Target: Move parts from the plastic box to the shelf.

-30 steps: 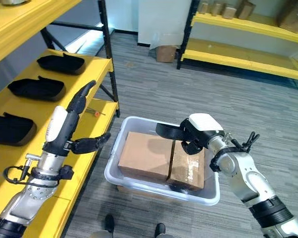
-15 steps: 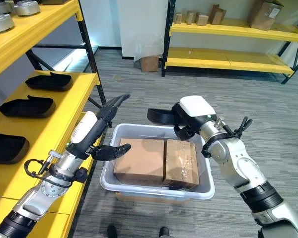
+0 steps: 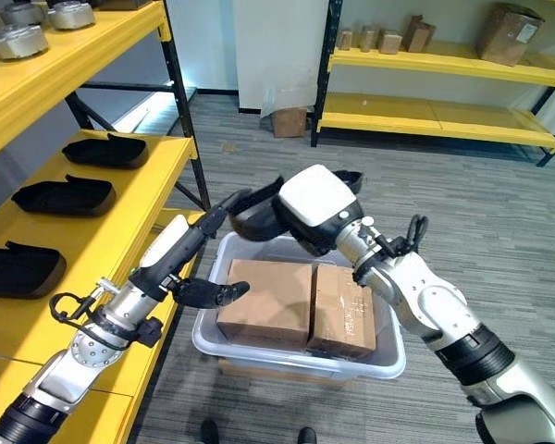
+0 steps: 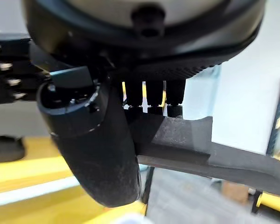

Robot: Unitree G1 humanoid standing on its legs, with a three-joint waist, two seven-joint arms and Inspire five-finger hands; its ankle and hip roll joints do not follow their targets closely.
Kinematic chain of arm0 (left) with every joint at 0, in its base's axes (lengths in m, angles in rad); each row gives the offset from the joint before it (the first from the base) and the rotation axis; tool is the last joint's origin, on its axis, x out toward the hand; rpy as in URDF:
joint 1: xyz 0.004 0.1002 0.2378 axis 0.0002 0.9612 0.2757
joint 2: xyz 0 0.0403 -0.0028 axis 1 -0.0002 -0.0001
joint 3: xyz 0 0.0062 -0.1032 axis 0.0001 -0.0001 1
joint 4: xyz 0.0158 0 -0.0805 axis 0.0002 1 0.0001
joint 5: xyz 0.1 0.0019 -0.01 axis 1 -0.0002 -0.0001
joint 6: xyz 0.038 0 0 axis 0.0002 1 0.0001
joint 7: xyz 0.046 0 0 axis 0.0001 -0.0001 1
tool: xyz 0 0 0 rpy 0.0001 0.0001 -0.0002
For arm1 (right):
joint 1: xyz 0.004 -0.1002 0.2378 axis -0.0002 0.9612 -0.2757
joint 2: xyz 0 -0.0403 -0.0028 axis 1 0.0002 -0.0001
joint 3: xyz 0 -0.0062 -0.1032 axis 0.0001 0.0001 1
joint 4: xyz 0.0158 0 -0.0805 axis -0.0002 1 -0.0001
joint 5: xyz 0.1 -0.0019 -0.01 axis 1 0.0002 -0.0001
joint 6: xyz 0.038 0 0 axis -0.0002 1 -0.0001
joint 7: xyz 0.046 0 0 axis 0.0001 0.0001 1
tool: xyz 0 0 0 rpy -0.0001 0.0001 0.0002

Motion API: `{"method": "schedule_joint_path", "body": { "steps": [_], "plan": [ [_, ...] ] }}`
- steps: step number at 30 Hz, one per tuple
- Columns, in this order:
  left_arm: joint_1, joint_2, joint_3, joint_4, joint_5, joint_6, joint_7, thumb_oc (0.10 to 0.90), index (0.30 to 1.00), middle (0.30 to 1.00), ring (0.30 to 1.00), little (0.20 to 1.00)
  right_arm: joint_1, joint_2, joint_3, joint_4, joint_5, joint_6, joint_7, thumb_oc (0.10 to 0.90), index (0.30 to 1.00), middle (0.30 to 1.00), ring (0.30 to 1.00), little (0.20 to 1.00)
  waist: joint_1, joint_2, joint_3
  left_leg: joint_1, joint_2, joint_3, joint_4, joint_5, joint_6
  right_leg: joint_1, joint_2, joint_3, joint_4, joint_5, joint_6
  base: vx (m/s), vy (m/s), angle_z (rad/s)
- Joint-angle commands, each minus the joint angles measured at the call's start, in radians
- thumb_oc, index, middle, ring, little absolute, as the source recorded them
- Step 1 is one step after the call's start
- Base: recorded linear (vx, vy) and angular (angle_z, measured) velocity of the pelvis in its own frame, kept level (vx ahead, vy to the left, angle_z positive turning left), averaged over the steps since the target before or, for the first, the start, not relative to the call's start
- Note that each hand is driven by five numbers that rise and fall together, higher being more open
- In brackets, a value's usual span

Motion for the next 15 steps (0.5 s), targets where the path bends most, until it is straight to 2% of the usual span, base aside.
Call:
{"method": "schedule_joint_path", "body": {
  "steps": [1,4,5,8,9,12,15],
  "plan": [
    [-0.053,0.055,0.043,-0.043,0.081,-0.040,0.166,0.900,1.000,1.000,1.000,1.000,-0.129,-0.029,-0.007,-0.035,0.087,0.124,0.084,0.400,0.300,0.300,0.300,0.300,0.013,-0.033,-0.110,0.053,0.046,0.046,-0.007,-0.102,-0.032,-0.009,-0.019,0.029,0.024,-0.071,0.039,0.00,0.000,0.00],
    [-0.060,0.087,0.078,-0.027,0.228,-0.030,0.308,0.900,1.000,1.000,1.000,1.000,-0.110,-0.044,0.007,-0.048,0.150,0.166,0.176,0.400,0.300,0.300,0.300,0.300,0.008,-0.039,-0.106,0.054,0.047,0.045,-0.007,-0.100,-0.033,-0.011,-0.020,0.031,0.030,-0.071,0.038,0.00,0.000,0.00],
    [-0.073,0.109,0.092,-0.005,0.290,-0.016,0.385,0.900,1.000,1.000,1.000,1.000,-0.113,-0.048,0.024,-0.038,0.211,0.212,0.223,0.400,0.300,0.300,0.300,0.300,0.006,-0.045,-0.106,0.055,0.049,0.045,-0.007,-0.098,-0.034,-0.011,-0.020,0.030,0.033,-0.071,0.037,0.00,0.000,0.00],
    [-0.090,0.124,0.096,0.015,0.404,-0.017,0.482,0.900,1.000,1.000,1.000,1.000,-0.133,-0.036,0.042,-0.013,0.280,0.290,0.299,0.400,0.300,0.300,0.300,0.300,0.003,-0.052,-0.108,0.057,0.050,0.043,-0.007,-0.097,-0.035,-0.010,-0.021,0.030,0.037,-0.072,0.036,0.01,-0.009,0.00],
    [-0.092,0.125,0.095,0.017,0.413,-0.019,0.491,0.900,1.000,1.000,1.000,1.000,-0.135,-0.036,0.042,-0.010,0.288,0.295,0.302,0.400,0.300,0.300,0.300,0.300,0.002,-0.053,-0.108,0.058,0.050,0.043,-0.007,-0.097,-0.035,-0.009,-0.021,0.030,0.037,-0.072,0.036,0.00,0.000,0.00],
    [-0.120,0.146,0.087,0.022,0.634,-0.011,0.622,0.900,1.000,1.000,1.000,1.000,-0.149,-0.018,0.038,0.012,0.332,0.318,0.318,0.400,0.300,0.300,0.300,0.300,-0.004,-0.057,-0.108,0.060,0.051,0.040,-0.007,-0.097,-0.035,-0.009,-0.021,0.032,0.041,-0.072,0.036,0.00,0.000,0.00],
    [-0.166,0.181,0.041,0.058,0.736,-0.002,0.700,0.900,1.000,1.000,1.000,1.000,-0.176,0.001,0.042,0.029,0.344,0.336,0.316,0.400,0.300,0.300,0.300,0.300,-0.013,-0.056,-0.113,0.064,0.052,0.045,-0.007,-0.100,-0.037,-0.007,-0.021,0.035,0.041,-0.071,0.039,0.00,0.000,0.00]
  ]
}}
